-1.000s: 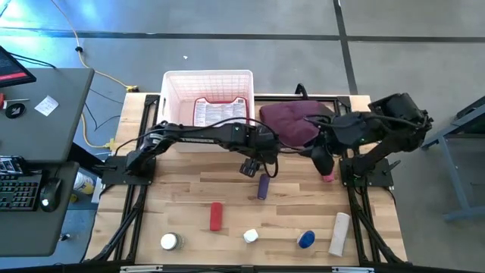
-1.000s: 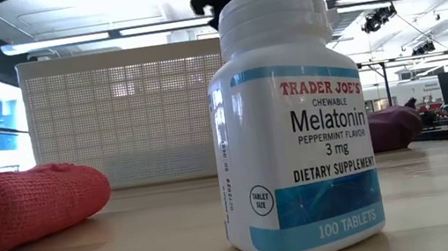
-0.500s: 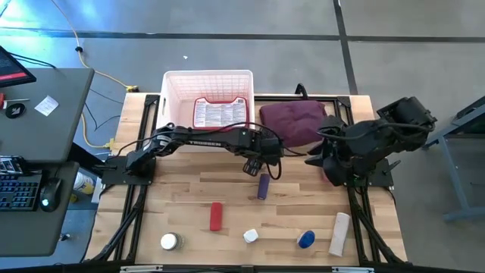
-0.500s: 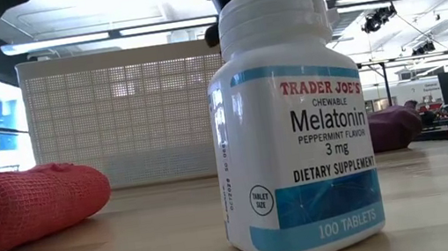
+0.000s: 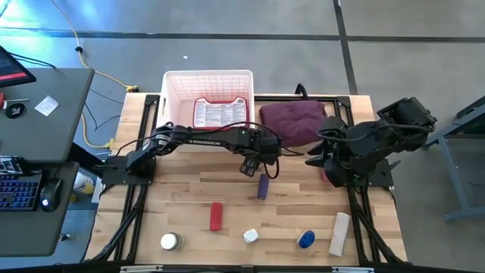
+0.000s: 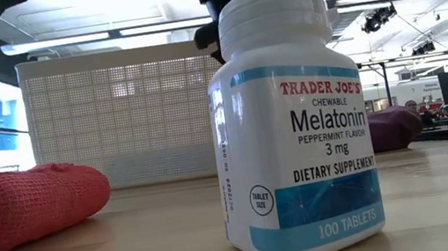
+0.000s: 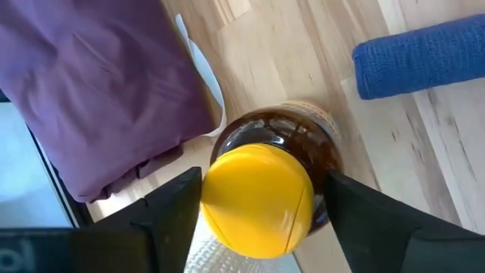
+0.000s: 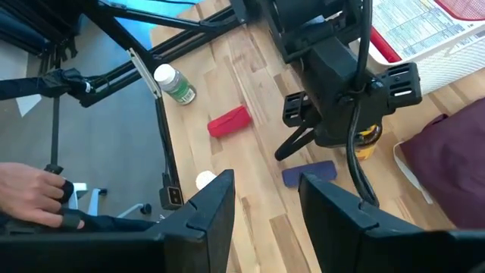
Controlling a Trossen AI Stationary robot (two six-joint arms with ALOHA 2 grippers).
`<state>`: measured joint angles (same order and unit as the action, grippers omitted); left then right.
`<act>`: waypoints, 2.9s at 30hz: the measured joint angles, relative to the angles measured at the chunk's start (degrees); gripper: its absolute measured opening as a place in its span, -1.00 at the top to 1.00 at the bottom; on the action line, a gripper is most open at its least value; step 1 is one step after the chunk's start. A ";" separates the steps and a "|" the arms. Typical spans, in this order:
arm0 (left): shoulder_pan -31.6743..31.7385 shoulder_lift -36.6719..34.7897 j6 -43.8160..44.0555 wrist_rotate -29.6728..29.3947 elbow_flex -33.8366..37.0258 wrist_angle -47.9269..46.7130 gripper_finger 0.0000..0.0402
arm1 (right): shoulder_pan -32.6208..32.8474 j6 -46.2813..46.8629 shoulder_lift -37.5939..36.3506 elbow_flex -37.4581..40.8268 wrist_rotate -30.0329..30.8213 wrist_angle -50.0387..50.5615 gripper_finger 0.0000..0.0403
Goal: Pick & place medical supplies in basket/bin
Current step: Put the yellow pill bottle into the white bin
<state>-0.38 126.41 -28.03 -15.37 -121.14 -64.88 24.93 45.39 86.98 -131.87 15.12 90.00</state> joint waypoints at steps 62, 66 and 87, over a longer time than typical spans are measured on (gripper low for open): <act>-5.86 -4.13 25.91 18.08 -12.41 -24.54 -0.22 | -0.12 -8.22 -0.26 0.00 4.04 -1.49 0.31; -6.98 -7.61 27.67 16.67 -13.43 -24.92 -0.22 | -0.17 -9.35 -0.74 0.00 4.16 -1.46 0.31; -4.69 -29.80 30.90 -5.16 -13.46 -25.20 -0.22 | -0.17 -9.39 -1.88 -0.02 9.00 -1.56 0.31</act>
<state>-5.07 96.61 2.87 -20.53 -134.61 -90.08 24.75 36.00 85.10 -131.90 24.12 88.43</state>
